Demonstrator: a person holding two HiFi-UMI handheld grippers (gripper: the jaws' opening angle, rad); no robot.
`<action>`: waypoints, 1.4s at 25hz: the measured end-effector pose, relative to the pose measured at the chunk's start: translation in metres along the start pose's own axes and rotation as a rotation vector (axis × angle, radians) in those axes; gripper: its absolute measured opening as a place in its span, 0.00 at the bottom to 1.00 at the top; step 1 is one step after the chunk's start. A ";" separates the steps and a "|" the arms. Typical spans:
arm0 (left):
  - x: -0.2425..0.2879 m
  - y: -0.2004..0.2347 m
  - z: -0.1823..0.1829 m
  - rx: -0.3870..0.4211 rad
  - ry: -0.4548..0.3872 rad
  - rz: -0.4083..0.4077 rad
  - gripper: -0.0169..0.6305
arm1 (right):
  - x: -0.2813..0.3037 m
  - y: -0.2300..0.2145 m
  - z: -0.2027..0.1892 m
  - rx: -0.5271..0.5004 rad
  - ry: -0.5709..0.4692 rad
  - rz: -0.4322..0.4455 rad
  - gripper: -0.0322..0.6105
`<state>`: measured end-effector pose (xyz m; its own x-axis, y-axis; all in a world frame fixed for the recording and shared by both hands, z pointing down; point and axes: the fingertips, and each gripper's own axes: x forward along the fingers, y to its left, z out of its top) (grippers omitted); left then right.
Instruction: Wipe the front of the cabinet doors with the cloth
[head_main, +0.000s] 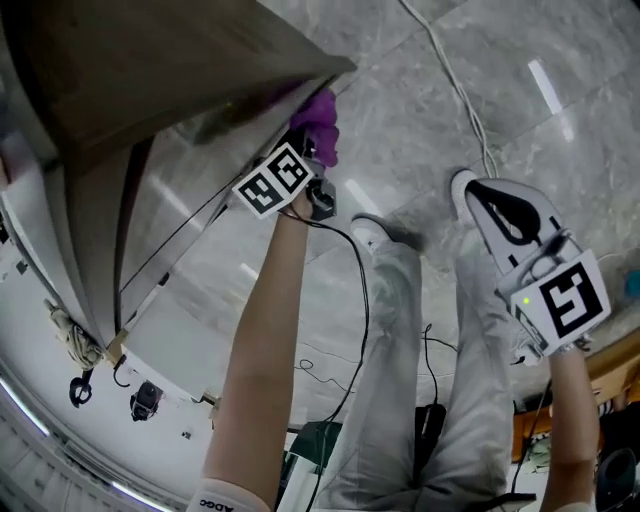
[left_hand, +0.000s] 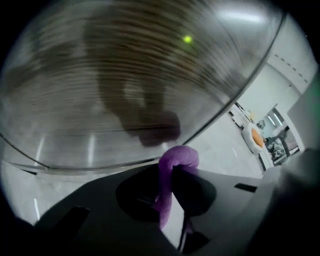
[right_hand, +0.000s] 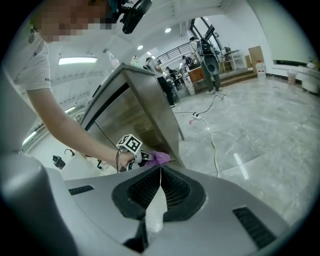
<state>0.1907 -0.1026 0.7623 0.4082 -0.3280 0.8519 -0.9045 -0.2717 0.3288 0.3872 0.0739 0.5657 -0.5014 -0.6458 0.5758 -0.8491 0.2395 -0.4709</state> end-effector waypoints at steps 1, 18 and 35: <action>0.012 -0.015 0.000 0.019 0.005 -0.025 0.11 | -0.007 -0.009 -0.002 0.007 -0.002 -0.017 0.09; 0.010 0.103 -0.010 -0.065 0.043 0.218 0.11 | 0.015 0.038 -0.047 0.102 -0.049 -0.096 0.09; -0.134 0.268 -0.030 -0.229 -0.056 0.400 0.11 | 0.064 0.166 -0.024 0.017 0.003 -0.021 0.09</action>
<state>-0.1101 -0.1041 0.7483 0.0219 -0.4160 0.9091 -0.9937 0.0912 0.0656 0.2098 0.0899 0.5403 -0.4840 -0.6483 0.5877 -0.8566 0.2137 -0.4697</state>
